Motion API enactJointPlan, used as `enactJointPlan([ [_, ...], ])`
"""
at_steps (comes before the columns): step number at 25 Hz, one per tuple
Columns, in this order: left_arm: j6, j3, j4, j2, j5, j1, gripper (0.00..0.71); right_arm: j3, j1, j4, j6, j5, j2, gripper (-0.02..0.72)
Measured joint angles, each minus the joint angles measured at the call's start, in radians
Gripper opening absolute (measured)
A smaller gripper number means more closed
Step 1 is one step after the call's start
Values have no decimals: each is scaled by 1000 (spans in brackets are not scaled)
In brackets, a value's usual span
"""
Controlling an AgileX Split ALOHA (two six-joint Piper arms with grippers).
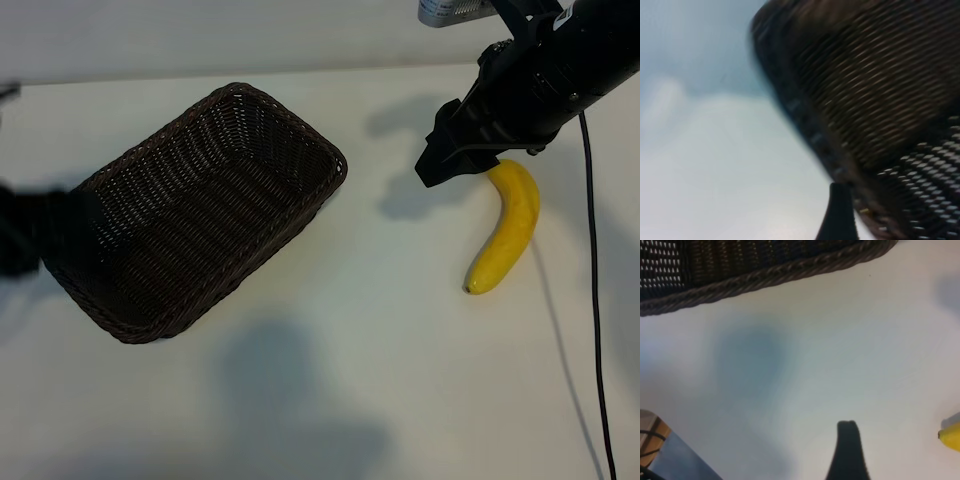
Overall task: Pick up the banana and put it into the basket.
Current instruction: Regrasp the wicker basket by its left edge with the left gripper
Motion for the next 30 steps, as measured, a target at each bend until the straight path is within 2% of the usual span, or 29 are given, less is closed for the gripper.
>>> enactJointPlan([
  [5, -185, 212, 65, -66, -240, 0, 610, 0, 0, -1, 0, 0, 0, 548],
  [9, -322, 284, 144, -54, -371, 0, 610, 0, 0, -2, 0, 0, 0, 548],
  [12, -391, 291, 192, -15, -435, 0, 610, 0, 0, -2, 0, 0, 0, 548],
  [26, -528, 291, 205, 251, -673, 0, 607, 0, 0, -1, 0, 12, 0, 548],
  [28, -548, 291, 205, 279, -692, 0, 584, 0, 0, -1, 0, 15, 0, 548],
  [30, -571, 291, 205, 305, -707, 0, 513, 0, 0, -1, 0, 15, 0, 548],
])
